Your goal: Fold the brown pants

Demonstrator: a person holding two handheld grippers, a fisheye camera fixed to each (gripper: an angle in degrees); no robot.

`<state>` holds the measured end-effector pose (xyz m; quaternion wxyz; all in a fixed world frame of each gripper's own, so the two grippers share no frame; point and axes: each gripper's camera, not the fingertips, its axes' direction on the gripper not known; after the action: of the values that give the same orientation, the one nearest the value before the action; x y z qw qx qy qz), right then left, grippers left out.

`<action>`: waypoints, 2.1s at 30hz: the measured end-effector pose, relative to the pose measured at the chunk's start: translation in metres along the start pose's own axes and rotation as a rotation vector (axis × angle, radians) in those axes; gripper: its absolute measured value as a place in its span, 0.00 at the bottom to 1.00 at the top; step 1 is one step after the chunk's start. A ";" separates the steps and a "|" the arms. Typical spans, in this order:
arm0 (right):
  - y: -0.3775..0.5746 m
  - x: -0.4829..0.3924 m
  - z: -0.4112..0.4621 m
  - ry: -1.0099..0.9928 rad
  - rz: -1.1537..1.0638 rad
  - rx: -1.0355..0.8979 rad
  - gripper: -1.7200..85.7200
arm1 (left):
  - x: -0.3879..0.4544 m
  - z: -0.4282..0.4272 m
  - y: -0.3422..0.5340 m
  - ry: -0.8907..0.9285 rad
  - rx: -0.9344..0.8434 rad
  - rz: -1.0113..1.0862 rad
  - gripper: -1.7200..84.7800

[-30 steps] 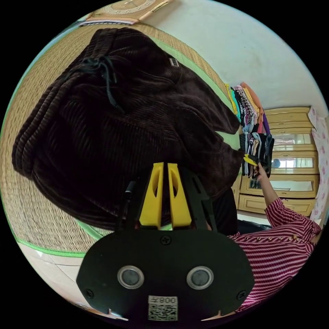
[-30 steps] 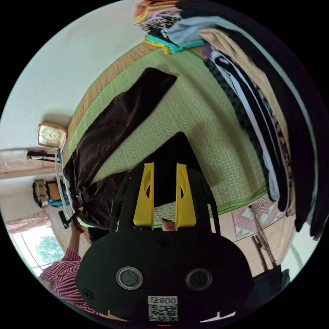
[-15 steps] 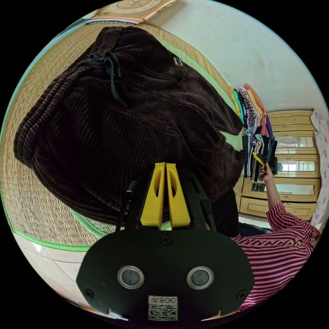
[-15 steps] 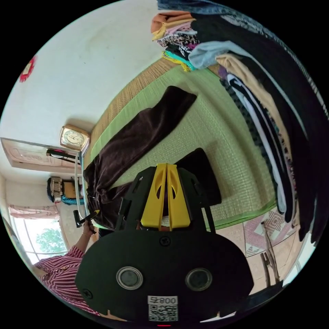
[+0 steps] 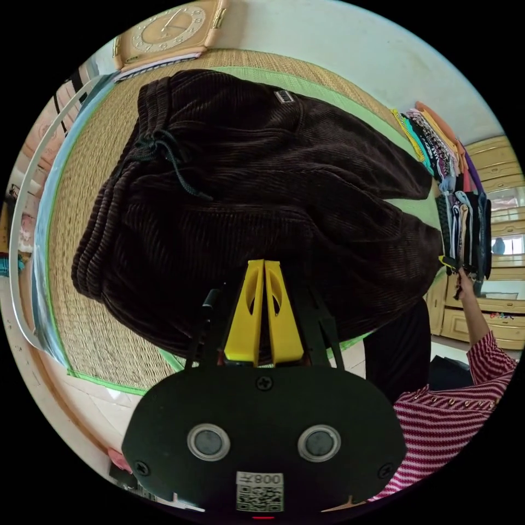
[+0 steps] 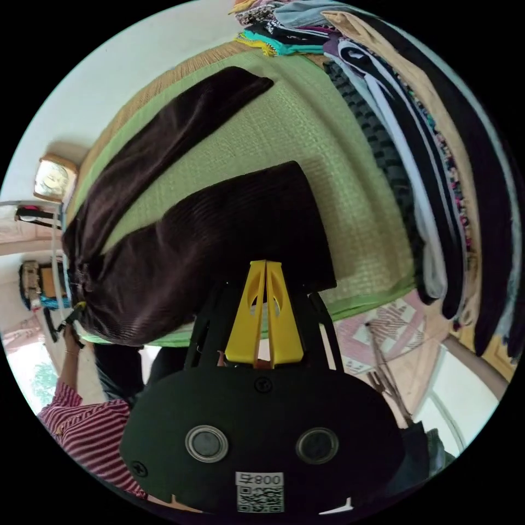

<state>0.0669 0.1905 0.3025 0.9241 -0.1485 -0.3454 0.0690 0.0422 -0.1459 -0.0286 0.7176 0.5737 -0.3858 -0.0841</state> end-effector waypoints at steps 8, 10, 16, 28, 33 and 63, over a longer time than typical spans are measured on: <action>0.034 0.029 -0.011 -0.015 0.064 0.044 0.02 | -0.003 -0.029 0.035 0.058 0.059 -0.095 0.02; 0.042 -0.004 -0.022 -0.061 -0.024 0.105 0.02 | -0.005 -0.033 0.041 0.031 0.040 -0.082 0.02; 0.048 -0.114 0.020 -0.019 -0.313 0.002 0.02 | -0.014 -0.039 0.065 0.074 -0.003 -0.076 0.02; 0.039 -0.054 0.007 -0.211 -0.162 0.128 0.04 | -0.007 -0.084 0.065 0.207 0.166 0.045 0.05; -0.035 -0.021 -0.005 -0.263 -0.057 0.202 0.08 | 0.037 -0.074 0.010 0.231 0.142 0.264 0.09; -0.176 -0.063 -0.192 -0.534 -0.134 0.576 0.04 | 0.047 -0.071 -0.034 0.211 0.305 0.448 0.05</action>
<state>0.1499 -0.0340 0.1827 0.8081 0.1627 -0.5489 0.1385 0.1317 -0.1301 -0.0408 0.6601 0.5810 -0.4341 0.1955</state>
